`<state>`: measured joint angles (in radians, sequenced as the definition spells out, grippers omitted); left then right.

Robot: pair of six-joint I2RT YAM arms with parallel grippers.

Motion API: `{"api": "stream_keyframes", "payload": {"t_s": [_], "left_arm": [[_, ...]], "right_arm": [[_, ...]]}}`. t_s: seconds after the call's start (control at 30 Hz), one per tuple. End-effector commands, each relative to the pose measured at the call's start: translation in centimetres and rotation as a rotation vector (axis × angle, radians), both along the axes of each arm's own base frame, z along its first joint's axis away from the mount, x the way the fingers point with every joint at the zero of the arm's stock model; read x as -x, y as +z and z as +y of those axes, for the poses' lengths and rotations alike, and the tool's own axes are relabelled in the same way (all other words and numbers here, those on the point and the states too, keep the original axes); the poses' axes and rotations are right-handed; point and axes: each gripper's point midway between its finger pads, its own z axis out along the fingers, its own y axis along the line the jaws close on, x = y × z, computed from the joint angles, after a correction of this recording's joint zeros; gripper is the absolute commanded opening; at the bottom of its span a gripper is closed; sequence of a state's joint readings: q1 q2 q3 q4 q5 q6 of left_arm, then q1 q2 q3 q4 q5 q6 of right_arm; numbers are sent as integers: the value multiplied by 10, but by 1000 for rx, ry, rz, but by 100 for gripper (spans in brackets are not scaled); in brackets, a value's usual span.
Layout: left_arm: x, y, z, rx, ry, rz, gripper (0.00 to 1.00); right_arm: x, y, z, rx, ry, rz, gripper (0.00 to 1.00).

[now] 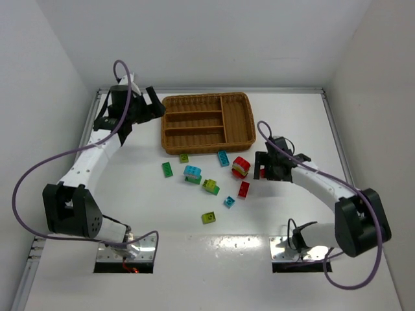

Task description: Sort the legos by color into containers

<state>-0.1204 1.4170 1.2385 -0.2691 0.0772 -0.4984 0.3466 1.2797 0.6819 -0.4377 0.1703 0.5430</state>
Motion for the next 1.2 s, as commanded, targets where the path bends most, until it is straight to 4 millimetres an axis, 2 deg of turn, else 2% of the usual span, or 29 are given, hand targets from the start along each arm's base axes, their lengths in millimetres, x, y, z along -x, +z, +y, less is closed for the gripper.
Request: {"api": "stream_keyframes", "payload": {"t_s": [0.0,0.07,0.1,0.17,0.2,0.23,0.3,0.47,0.63,0.73,0.87,0.97,1.03,1.13,1.17], "left_arm": [[4,7,-4,-24,-25,-20,96],[2,5,-1,-34,-7,-11,95],[2,5,-1,-34,-7,-11,94],[2,-2,1,-41,1,12,94],[0,3,3,-45,12,-1,94],[1,1,3,-54,8,10,94],[-1,-1,5,-60,17,18,94],[0,-7,5,-63,17,37,94],[-1,-11,1,-55,-3,48,94],[0,-11,-1,-51,-11,48,94],[-3,-17,-1,-61,-16,68,94],[-4,-21,-2,-58,-24,78,94],[-4,-22,-3,-68,-14,77,99],[-5,-29,0,-102,4,109,100],[-3,-31,3,-116,7,118,100]], "right_arm": [[-18,-5,6,8,23,-29,88],[-26,-7,6,20,26,-38,88],[-27,-16,3,27,16,-19,88],[-39,-13,7,30,27,-31,82],[-38,-18,6,35,27,-16,81],[-45,-17,7,49,30,-21,79],[-46,-20,9,45,36,-2,78],[-48,-26,9,54,44,10,65],[-47,-32,7,62,30,26,61],[-48,-34,9,55,35,29,54],[-46,-37,11,44,33,42,48],[-49,-32,8,59,22,28,45],[-51,-24,3,75,-4,3,38],[-57,3,4,56,-22,-59,36],[-64,22,5,46,-29,-108,36]]}}
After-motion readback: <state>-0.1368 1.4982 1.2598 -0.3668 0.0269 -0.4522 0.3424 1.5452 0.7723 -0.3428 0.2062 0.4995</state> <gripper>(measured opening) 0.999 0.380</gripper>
